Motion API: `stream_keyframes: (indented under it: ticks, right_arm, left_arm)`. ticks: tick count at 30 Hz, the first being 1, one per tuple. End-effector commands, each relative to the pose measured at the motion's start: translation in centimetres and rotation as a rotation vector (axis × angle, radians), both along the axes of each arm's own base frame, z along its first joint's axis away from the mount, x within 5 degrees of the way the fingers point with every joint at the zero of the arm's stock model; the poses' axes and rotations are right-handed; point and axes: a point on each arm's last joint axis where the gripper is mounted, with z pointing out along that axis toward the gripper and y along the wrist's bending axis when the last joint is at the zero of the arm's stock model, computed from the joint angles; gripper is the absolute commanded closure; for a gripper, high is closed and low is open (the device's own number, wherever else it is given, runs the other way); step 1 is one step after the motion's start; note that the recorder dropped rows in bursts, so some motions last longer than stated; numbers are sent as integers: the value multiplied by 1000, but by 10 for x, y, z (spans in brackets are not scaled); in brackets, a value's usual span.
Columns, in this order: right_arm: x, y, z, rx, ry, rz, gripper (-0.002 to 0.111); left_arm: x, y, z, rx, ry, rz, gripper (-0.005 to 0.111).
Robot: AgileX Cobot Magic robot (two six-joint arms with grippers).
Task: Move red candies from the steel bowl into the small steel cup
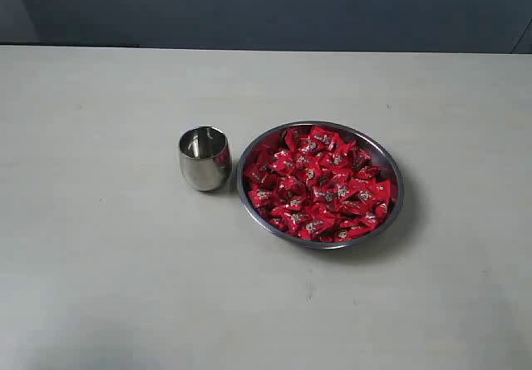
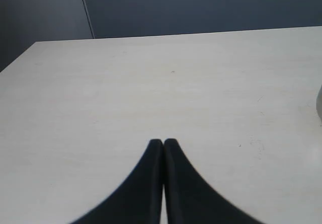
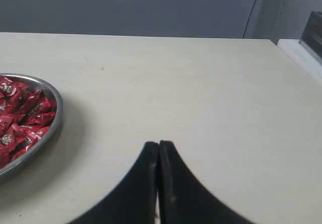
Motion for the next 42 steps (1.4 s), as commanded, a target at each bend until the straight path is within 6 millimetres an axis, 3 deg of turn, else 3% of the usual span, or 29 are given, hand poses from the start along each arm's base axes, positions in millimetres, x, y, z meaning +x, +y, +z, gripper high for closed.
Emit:
stream_keyframes:
  ticks: [1,22,42]
  right_arm:
    - [0,0,1,7,-14,-3,109]
    - [2,1,8,59,-94,-4,109]
    - [3,-1,34,138,-379,-26,109]
  left_arm:
    - [0,0,-1,2,-8,-6,106]
    - [0,0,-1,2,-8,-6,106]
    - [0,0,-1,2,-8,-6,106]
